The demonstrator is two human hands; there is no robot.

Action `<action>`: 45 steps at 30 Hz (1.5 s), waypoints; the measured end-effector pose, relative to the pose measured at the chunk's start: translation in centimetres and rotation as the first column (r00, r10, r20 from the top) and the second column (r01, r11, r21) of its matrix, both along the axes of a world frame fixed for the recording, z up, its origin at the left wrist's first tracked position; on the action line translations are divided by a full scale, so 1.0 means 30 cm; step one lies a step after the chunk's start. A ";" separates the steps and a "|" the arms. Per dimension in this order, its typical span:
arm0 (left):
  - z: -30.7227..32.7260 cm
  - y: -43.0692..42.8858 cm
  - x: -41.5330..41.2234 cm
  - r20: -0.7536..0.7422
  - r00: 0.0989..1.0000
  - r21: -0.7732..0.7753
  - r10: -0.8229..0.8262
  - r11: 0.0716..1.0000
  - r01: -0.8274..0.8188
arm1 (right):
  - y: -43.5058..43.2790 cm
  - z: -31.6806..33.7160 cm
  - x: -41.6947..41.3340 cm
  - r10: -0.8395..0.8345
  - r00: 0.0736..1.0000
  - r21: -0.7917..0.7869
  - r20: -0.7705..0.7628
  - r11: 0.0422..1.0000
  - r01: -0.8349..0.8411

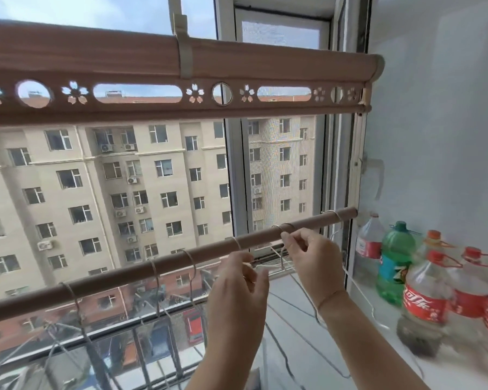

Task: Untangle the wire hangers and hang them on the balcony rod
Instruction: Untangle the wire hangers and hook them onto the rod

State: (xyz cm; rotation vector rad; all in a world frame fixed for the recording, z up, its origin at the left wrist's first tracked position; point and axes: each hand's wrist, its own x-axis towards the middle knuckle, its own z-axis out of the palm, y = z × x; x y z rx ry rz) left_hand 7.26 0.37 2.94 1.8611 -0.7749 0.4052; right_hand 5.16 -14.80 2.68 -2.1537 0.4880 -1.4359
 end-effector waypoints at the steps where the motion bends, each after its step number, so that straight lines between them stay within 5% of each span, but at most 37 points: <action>1: 0.002 -0.004 -0.001 0.002 1.000 0.002 -0.002 1.000 0.002 | -0.008 -0.002 -0.003 0.007 1.000 0.014 0.023 1.000 -0.007; 25: -0.038 -0.020 -0.011 0.025 1.000 -0.019 0.003 1.000 -0.003 | -0.310 0.024 -0.104 -0.227 0.973 0.193 0.031 0.957 0.217; 35: -0.060 -0.033 -0.005 -0.026 1.000 -0.034 0.017 0.999 -0.018 | -0.368 0.035 -0.121 -0.254 0.964 0.019 -0.076 0.967 0.256; 45: -0.073 -0.017 -0.001 0.022 0.998 0.002 0.058 0.998 -0.058 | -0.375 0.024 -0.095 -0.202 0.971 0.070 -0.128 0.975 0.212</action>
